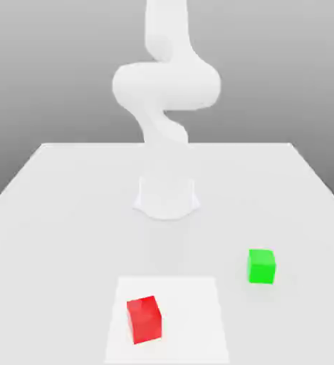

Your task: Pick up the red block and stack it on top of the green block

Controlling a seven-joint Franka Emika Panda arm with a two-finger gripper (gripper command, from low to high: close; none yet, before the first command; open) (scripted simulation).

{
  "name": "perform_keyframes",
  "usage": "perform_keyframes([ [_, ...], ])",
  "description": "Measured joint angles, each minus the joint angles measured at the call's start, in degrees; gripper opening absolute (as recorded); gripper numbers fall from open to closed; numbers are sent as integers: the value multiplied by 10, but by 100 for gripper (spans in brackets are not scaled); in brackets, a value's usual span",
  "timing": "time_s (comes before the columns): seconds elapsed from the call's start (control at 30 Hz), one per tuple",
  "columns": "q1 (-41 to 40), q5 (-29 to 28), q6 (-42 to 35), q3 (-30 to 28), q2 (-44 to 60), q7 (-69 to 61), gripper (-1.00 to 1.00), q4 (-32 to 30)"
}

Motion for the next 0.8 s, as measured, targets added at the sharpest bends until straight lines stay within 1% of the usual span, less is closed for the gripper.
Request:
perform_keyframes([
  [0.37, 38, 27, 108, -56, 233, -121, 0, -78],
  [0.57, 41, 38, 166, -69, 357, -184, 0, -120],
  [0.73, 32, 27, 216, -73, 459, -221, 0, -154],
  [0.8, 28, 34, 245, -67, 500, -233, 0, -155],
])
